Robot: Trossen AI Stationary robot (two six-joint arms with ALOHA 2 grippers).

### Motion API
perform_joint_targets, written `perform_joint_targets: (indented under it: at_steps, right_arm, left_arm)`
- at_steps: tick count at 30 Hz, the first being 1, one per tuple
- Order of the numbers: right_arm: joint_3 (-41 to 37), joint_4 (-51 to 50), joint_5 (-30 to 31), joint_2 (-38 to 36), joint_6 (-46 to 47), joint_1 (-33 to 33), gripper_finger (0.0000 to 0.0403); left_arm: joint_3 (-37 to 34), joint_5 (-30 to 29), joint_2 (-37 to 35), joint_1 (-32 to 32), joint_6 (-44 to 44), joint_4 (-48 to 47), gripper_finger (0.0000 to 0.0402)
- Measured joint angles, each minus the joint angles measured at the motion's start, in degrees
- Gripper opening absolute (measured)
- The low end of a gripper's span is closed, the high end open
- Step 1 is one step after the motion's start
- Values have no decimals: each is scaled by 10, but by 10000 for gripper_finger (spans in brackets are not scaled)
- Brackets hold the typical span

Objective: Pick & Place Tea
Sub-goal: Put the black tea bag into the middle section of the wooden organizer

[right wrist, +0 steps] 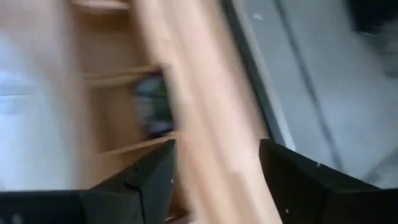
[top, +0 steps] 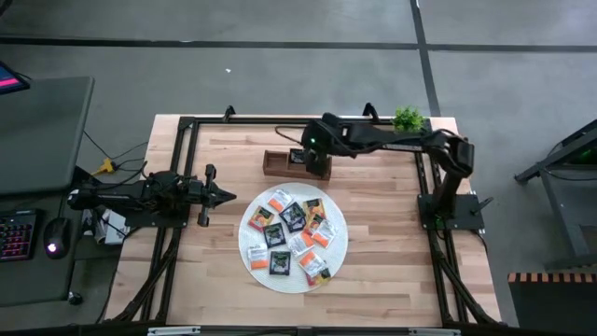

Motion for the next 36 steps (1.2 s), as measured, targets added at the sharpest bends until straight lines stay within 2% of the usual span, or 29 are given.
perform_joint_targets:
  at_steps: [6,12,19,26,28,31,36]
  right_arm:
    - [0,-39,-132,-33,45,52,236]
    - [-42,-14,-204,-35,187,91,237]
    - [-179,127,-234,-35,401,139,237]
    - [-323,417,-241,-40,606,156,237]
    - [-353,471,-238,-40,652,156,237]
    - [-382,498,-236,-40,694,155,237]
    - [-387,473,-256,-40,704,151,237]
  left_arm:
    - [0,0,0,0,0,0,0]
    - [0,0,0,0,0,0,0]
    - [0,0,0,0,0,0,0]
    - [0,0,0,0,0,0,0]
    - [0,0,0,0,0,0,0]
    - [0,0,0,0,0,0,0]
    - [0,0,0,0,0,0,0]
